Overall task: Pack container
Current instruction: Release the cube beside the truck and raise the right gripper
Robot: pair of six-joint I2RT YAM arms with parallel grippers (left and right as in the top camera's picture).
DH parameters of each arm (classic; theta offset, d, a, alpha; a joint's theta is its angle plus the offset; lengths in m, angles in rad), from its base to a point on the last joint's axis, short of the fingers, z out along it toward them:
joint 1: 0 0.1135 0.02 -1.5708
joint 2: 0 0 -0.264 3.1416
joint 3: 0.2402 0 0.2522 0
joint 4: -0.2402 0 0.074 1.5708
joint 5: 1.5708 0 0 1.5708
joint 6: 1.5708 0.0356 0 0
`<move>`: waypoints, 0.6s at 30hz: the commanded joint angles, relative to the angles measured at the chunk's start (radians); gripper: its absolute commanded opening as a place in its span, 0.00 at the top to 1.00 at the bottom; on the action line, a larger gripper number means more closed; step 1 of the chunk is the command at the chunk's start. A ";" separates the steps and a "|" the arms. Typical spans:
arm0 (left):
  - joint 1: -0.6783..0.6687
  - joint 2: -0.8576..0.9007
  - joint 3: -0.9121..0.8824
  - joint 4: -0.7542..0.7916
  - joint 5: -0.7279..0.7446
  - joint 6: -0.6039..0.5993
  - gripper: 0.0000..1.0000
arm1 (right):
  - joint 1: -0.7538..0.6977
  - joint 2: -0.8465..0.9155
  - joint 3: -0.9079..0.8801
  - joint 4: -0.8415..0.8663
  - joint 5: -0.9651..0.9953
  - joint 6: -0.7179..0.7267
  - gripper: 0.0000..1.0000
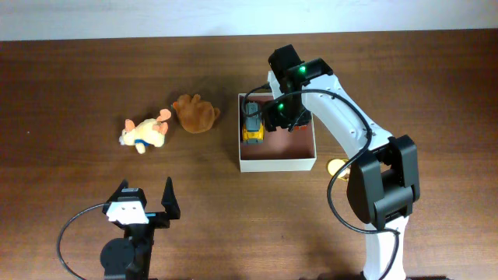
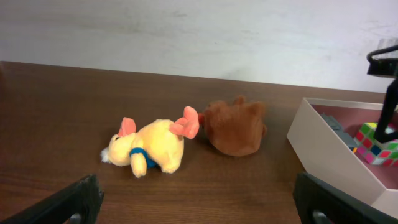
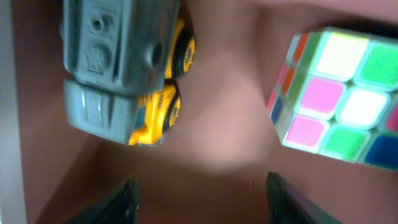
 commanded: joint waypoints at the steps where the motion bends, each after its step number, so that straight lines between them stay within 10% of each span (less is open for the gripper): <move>1: 0.004 -0.008 -0.005 0.001 0.011 0.016 0.01 | 0.001 -0.050 0.013 -0.022 -0.006 -0.014 0.39; 18: 0.004 -0.008 -0.005 0.001 0.011 0.016 0.00 | -0.016 -0.431 0.019 -0.336 0.127 0.048 0.24</move>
